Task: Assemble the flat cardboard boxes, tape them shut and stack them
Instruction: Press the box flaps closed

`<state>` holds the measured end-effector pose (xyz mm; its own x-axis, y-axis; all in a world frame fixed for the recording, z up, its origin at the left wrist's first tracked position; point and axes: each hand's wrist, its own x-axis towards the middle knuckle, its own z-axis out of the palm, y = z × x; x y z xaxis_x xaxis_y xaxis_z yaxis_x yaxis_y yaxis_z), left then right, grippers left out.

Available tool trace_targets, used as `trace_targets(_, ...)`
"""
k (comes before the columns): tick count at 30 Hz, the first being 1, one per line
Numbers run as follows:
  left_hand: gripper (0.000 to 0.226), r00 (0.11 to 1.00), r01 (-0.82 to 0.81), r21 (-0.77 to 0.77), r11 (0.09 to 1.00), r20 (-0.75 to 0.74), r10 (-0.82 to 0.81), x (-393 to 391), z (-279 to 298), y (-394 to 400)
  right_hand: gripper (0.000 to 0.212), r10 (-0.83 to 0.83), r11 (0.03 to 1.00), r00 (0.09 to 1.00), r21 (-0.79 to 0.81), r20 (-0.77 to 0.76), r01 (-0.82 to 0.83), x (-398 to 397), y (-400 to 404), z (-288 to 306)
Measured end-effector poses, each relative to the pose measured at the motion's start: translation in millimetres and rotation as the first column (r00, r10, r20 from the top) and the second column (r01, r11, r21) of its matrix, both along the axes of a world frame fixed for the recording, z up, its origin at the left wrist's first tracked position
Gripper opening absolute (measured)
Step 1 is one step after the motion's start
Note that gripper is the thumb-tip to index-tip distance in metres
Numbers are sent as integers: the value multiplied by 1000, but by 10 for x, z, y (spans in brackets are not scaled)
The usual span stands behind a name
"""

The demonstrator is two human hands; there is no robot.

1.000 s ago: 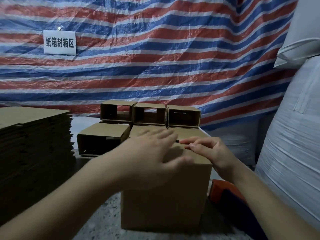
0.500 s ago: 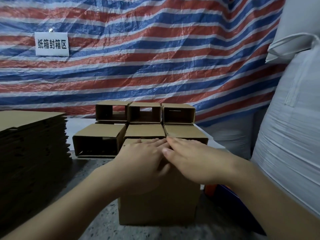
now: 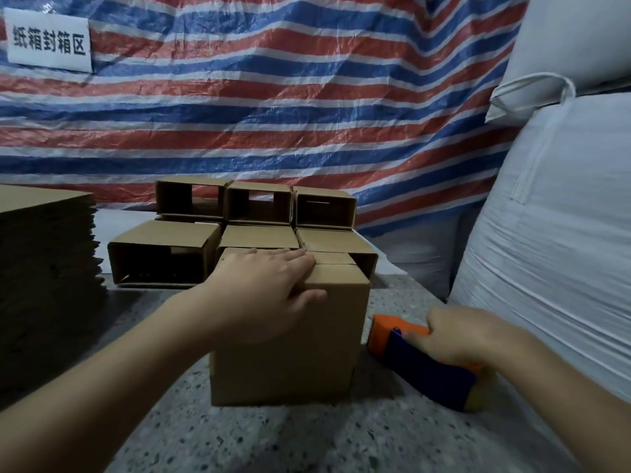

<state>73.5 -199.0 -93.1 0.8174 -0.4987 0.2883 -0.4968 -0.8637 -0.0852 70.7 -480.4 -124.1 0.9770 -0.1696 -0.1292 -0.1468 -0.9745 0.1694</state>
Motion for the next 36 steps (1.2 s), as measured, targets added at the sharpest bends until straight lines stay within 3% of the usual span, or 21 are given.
trace_targets(4, 66, 1000, 7, -3, 1000, 16, -7, 6, -10, -2, 69, -59, 995, 982, 94, 180, 42, -68, -104, -341)
trace_targets(10, 66, 999, 23, -15, 1000, 37, -22, 33, -40, 2, 48, -65, 992, 970, 121, 236, 37, -111, -79, -523)
trace_targets(13, 65, 999, 23, -23, 999, 41, -23, 23, -55, 0, 42, -93, 955, 957, 298, 274, 8, -51, -99, -332)
trace_targets(16, 61, 998, 39, -49, 998, 42, -37, 12, -57, -2, 52, -196, 807, 908, 586, 370, -65, 4, -69, 156)
trace_targets(19, 61, 998, 51, -67, 996, 40, -48, 7, -57, 7, 50, -312, 536, 829, 807, 463, -249, 15, 59, 758)
trace_targets(21, 62, 998, 52, -63, 997, 24, -51, 13, -57, 12, 54, -256, 347, 845, 860, 470, -374, 50, 182, 1110)
trace_targets(24, 65, 998, 56, -70, 996, -9, -57, 38, -43, 16, 68, -74, 215, 904, 892, 421, -398, 133, 423, 1479)
trace_targets(27, 68, 994, 62, -158, 985, -81, -75, 53, -24, 32, 72, 94, 209, 930, 907, 354, -366, 282, 607, 1613)
trace_targets(30, 72, 977, 9, -337, 941, -198, -81, 55, 18, 29, 76, 201, 277, 937, 901, 287, -335, 492, 699, 1597)
trace_targets(32, 66, 956, -46, -467, 883, -276, -97, 32, 67, 41, 73, 290, 344, 927, 877, 239, -334, 512, 700, 1554)
trace_targets(34, 50, 932, -96, -598, 796, -335, -139, 19, 109, 54, 77, 316, 351, 915, 865, 250, -358, 602, 680, 1476)
trace_targets(35, 42, 917, -136, -674, 726, -363, -165, 23, 133, 69, 77, 294, 313, 894, 849, 339, -425, 586, 622, 1510)
trace_targets(36, 36, 905, -174, -750, 638, -377, -198, 42, 169, 77, 72, 345, 184, 796, 796, 497, -577, 764, 742, 1433)
